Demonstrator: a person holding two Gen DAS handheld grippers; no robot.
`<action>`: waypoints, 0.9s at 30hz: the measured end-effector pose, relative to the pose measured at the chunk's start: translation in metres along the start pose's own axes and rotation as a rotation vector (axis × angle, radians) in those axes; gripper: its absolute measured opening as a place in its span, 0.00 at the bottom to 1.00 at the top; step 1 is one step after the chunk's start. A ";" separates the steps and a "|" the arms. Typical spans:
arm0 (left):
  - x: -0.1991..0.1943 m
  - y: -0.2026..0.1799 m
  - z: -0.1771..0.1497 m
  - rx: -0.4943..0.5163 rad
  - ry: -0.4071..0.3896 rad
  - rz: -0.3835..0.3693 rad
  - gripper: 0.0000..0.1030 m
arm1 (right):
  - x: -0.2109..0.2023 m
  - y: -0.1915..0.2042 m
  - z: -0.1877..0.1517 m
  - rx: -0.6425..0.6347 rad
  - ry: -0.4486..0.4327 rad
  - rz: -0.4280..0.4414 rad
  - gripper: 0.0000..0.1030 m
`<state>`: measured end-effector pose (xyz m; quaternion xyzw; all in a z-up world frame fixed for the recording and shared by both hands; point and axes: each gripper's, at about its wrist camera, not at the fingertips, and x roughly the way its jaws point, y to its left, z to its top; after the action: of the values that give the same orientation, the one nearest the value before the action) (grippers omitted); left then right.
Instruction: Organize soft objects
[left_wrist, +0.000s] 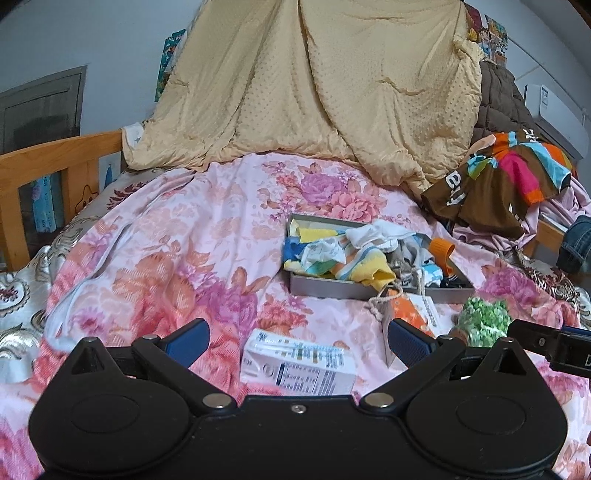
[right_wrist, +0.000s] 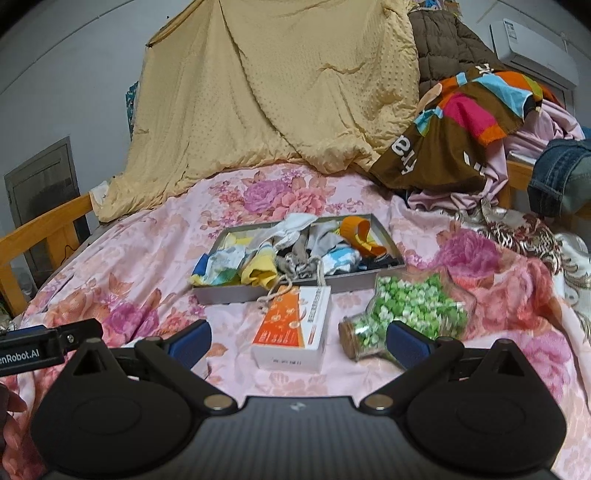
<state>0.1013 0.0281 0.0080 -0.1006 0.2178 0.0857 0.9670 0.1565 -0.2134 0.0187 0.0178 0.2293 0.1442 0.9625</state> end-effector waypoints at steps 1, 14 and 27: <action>-0.002 0.001 -0.003 0.003 0.005 0.003 0.99 | -0.001 0.000 -0.002 0.003 0.004 0.001 1.00; -0.010 0.006 -0.021 0.007 0.035 0.034 0.99 | -0.008 0.005 -0.026 -0.011 0.041 -0.009 1.00; -0.007 0.004 -0.032 0.028 0.059 0.039 0.99 | -0.008 0.007 -0.036 -0.017 0.057 -0.011 1.00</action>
<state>0.0811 0.0235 -0.0173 -0.0853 0.2493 0.0985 0.9596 0.1312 -0.2101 -0.0096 0.0043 0.2555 0.1411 0.9565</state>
